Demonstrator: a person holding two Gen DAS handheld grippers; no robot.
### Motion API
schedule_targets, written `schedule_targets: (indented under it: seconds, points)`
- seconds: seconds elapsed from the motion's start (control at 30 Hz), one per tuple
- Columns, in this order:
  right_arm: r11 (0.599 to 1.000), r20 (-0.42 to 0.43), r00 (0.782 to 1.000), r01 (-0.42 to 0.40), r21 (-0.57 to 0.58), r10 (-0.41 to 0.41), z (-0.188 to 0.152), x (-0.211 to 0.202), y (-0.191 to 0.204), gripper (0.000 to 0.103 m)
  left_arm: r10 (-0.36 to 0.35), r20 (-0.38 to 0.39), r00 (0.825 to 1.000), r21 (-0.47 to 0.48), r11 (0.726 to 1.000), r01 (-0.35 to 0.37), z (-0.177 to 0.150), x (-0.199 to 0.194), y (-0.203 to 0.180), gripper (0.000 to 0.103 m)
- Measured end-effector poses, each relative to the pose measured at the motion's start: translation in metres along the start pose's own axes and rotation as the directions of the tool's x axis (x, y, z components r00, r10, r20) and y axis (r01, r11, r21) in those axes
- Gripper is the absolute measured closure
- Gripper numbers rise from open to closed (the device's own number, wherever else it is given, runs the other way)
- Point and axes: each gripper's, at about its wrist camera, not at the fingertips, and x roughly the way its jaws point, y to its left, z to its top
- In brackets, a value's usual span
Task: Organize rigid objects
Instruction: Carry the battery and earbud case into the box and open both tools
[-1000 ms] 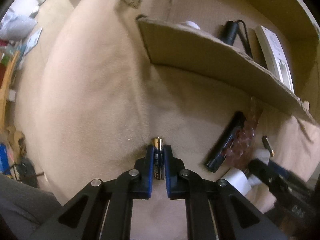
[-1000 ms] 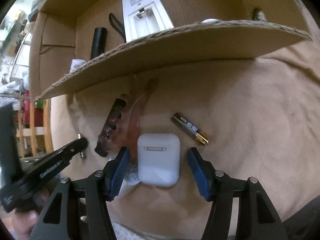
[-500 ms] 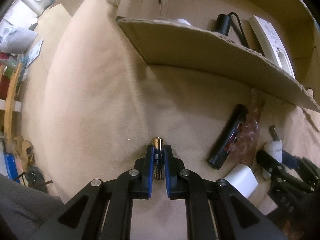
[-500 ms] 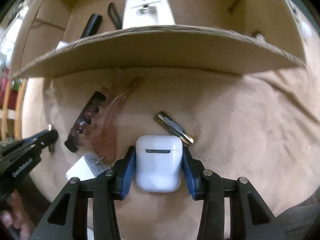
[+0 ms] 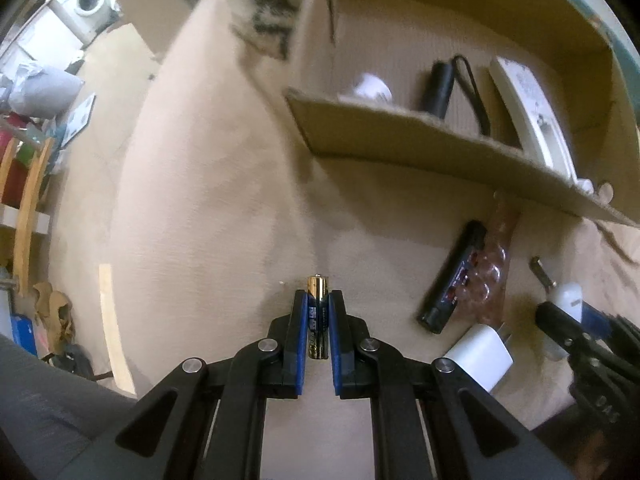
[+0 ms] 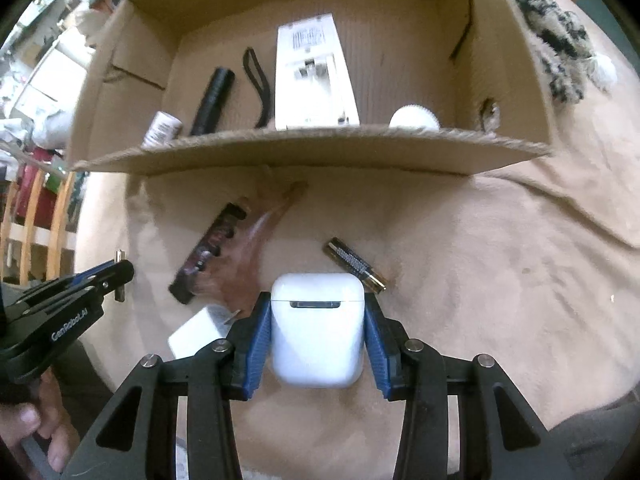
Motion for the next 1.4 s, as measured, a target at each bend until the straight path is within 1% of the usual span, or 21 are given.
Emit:
schedule_targets:
  seconds: [0.13,0.23,0.3,0.37,0.47,0.6,0.67,0.77,0.8,0.83,1.0,1.1,1.23,1.3,1.33,1.4]
  points:
    - [1.000,0.070,0.997,-0.019,-0.008,0.020,-0.001,-0.019,0.001,0.058,0.008,0.045,0.999,-0.032,0.999,-0.006,0.000,-0.015,0.009,0.094]
    - [0.999,0.131,0.991,-0.040,-0.011,0.041,0.002,-0.033,0.005,0.058,0.015,0.082,0.997,-0.051,0.999,-0.011,0.000,-0.025,0.013,0.094]
    - [0.998,0.180,0.982,-0.054,-0.017,0.056,0.003,-0.048,0.000,0.058,0.022,0.118,0.993,-0.057,0.998,-0.015,0.000,-0.036,0.016,0.094]
    - [0.997,0.231,0.970,-0.072,-0.020,0.075,0.003,-0.062,-0.004,0.058,0.030,0.170,0.985,-0.057,0.998,-0.020,0.001,-0.049,0.016,0.094]
    - [0.996,0.316,0.944,-0.090,-0.028,0.094,0.010,-0.077,-0.005,0.058,0.009,0.242,0.970,-0.079,0.997,0.011,0.001,-0.070,0.020,0.094]
    - [0.994,0.404,0.908,-0.108,-0.035,0.113,0.017,-0.088,0.000,0.058,0.010,0.318,0.948,-0.087,0.996,0.019,0.001,-0.088,0.021,0.094]
    - [0.993,0.431,0.895,-0.112,-0.041,0.119,0.019,-0.095,-0.001,0.058,0.008,0.354,0.935,-0.078,0.997,0.021,0.001,-0.099,0.020,0.094]
    - [0.988,0.468,0.870,-0.144,-0.063,0.156,0.021,-0.108,-0.003,0.058,-0.003,0.393,0.920,-0.062,0.998,0.029,0.007,-0.110,0.018,0.094]
    - [0.987,0.483,0.861,-0.142,-0.071,0.159,0.023,-0.111,-0.001,0.058,-0.013,0.402,0.915,-0.059,0.997,0.040,0.009,-0.114,0.018,0.094]
    - [0.987,0.496,0.854,-0.138,-0.080,0.160,0.025,-0.115,-0.001,0.058,-0.031,0.421,0.906,-0.055,0.997,0.060,0.011,-0.123,0.018,0.094]
    - [0.985,0.526,0.833,-0.143,-0.096,0.172,0.040,-0.127,0.003,0.058,-0.056,0.494,0.868,-0.005,0.998,0.068,0.027,-0.151,0.009,0.094]
    - [0.985,0.536,0.826,-0.141,-0.103,0.175,0.052,-0.128,0.006,0.058,-0.075,0.514,0.854,0.026,0.997,0.072,0.041,-0.162,-0.001,0.094]
    - [0.986,0.529,0.832,-0.122,-0.115,0.165,0.073,-0.123,0.010,0.058,-0.072,0.524,0.849,0.060,0.997,0.047,0.061,-0.160,-0.013,0.094]
    - [0.987,0.520,0.840,-0.103,-0.126,0.154,0.082,-0.118,0.011,0.058,-0.067,0.525,0.848,0.079,0.996,0.030,0.071,-0.155,-0.019,0.094]
    - [0.987,0.514,0.845,-0.097,-0.127,0.149,0.086,-0.114,0.010,0.058,-0.058,0.526,0.849,0.094,0.995,0.009,0.076,-0.151,-0.024,0.094]
    - [0.988,0.489,0.860,-0.097,-0.117,0.142,0.092,-0.103,0.007,0.058,-0.050,0.523,0.851,0.112,0.994,-0.010,0.084,-0.141,-0.029,0.094]
